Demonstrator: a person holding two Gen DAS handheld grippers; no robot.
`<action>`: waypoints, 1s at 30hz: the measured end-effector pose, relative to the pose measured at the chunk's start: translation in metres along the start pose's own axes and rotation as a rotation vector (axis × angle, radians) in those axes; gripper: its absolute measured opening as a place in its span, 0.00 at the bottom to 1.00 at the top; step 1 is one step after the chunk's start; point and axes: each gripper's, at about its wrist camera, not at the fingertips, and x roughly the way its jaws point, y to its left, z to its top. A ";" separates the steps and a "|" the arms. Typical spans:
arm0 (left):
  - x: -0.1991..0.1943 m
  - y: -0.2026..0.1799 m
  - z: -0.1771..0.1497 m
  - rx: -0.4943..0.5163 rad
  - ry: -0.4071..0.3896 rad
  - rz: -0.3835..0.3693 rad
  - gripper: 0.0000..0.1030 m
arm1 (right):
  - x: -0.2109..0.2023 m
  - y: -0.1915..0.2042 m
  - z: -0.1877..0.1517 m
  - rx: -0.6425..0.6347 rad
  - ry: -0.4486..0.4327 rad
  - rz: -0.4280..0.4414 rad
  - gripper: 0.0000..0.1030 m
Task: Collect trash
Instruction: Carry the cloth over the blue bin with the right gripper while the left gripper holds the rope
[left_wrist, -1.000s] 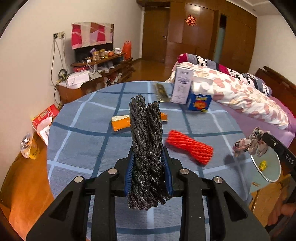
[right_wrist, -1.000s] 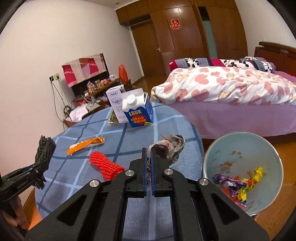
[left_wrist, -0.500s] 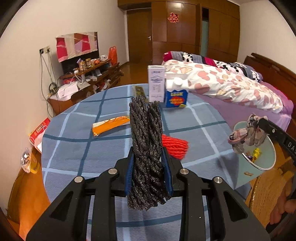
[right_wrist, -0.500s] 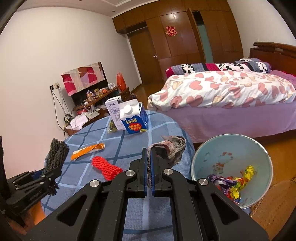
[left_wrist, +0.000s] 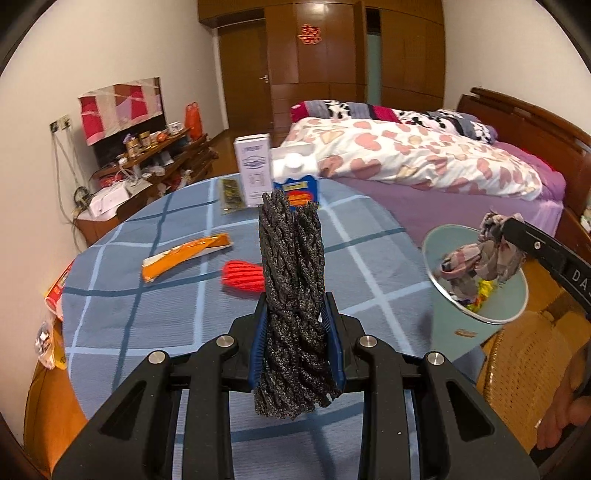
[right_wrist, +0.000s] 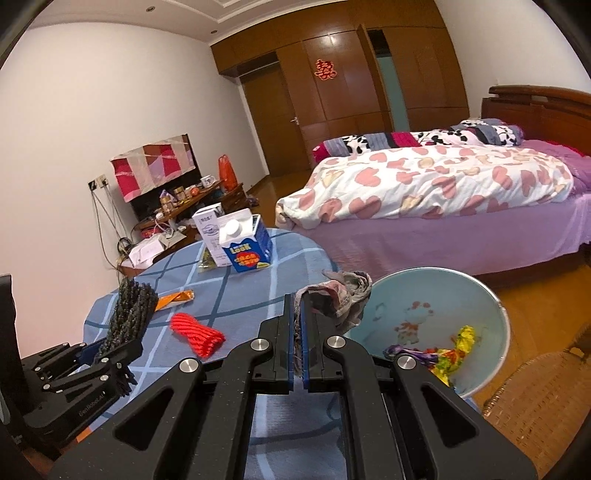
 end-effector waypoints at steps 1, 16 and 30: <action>0.000 -0.005 0.000 0.008 -0.001 -0.004 0.27 | -0.002 -0.003 0.000 0.003 -0.002 -0.007 0.04; 0.009 -0.061 0.010 0.088 0.005 -0.096 0.27 | -0.015 -0.051 -0.001 0.082 -0.022 -0.106 0.04; 0.025 -0.112 0.026 0.161 0.009 -0.155 0.27 | -0.014 -0.099 0.000 0.155 -0.029 -0.207 0.04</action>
